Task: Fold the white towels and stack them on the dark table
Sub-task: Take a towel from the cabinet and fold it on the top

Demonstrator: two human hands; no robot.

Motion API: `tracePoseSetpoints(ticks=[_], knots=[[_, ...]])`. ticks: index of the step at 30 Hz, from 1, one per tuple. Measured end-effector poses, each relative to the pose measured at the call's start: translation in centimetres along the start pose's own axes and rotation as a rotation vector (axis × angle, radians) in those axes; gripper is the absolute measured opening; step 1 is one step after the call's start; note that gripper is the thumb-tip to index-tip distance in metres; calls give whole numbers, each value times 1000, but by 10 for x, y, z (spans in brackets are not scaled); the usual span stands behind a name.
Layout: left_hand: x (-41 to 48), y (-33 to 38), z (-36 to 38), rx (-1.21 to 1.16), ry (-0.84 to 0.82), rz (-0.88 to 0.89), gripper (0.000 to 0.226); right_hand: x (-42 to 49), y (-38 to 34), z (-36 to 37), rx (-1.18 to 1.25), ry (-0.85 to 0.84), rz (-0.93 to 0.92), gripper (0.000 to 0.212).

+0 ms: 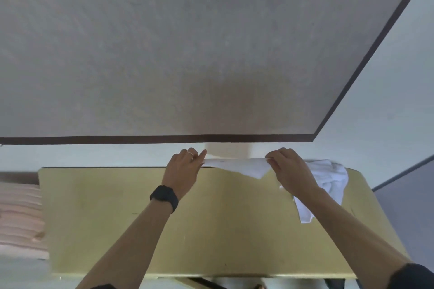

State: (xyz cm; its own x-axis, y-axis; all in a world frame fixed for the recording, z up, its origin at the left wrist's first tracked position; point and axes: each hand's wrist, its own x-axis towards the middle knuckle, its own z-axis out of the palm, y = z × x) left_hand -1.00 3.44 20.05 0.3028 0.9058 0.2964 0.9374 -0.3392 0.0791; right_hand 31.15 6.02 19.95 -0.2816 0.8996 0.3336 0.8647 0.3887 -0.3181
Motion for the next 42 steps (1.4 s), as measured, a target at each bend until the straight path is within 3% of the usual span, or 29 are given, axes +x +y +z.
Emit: tracePoseSetpoints(ticks=[3, 7, 10, 14, 17, 20, 23, 25, 27, 32, 36, 42], knots=[[-26, -8, 25, 51, -4, 7, 42, -19, -2, 22, 10, -33, 33, 5], [-82, 1, 71, 71, -149, -36, 43, -76, 4, 71, -4, -166, 80, 20], [-124, 11, 106, 70, -316, -77, 44, -120, 3, 110, -22, -270, 82, 9], [-184, 36, 138, 34, -476, -109, 42, -176, 4, 142, -56, -500, 141, 8], [-226, 52, 146, -13, -618, -90, 60, -215, -3, 144, -59, -716, 148, 17], [-251, 61, 144, -48, -696, -88, 64, -243, -5, 143, -4, -807, 197, 19], [-251, 63, 135, -87, -759, -88, 59, -254, -6, 140, 61, -874, 267, 17], [-242, 60, 130, -175, -794, -112, 44, -243, -9, 139, 129, -903, 330, 13], [-224, 52, 130, -319, -824, -271, 35, -222, -8, 139, 205, -866, 405, 10], [-166, 19, 146, -768, -666, -787, 10, -163, 1, 152, 375, -606, 700, 11], [-134, -1, 176, -839, -559, -923, 13, -137, 13, 183, 500, -437, 931, 14], [-125, -9, 217, -825, -423, -1030, 8, -131, 26, 216, 525, -319, 1034, 13]])
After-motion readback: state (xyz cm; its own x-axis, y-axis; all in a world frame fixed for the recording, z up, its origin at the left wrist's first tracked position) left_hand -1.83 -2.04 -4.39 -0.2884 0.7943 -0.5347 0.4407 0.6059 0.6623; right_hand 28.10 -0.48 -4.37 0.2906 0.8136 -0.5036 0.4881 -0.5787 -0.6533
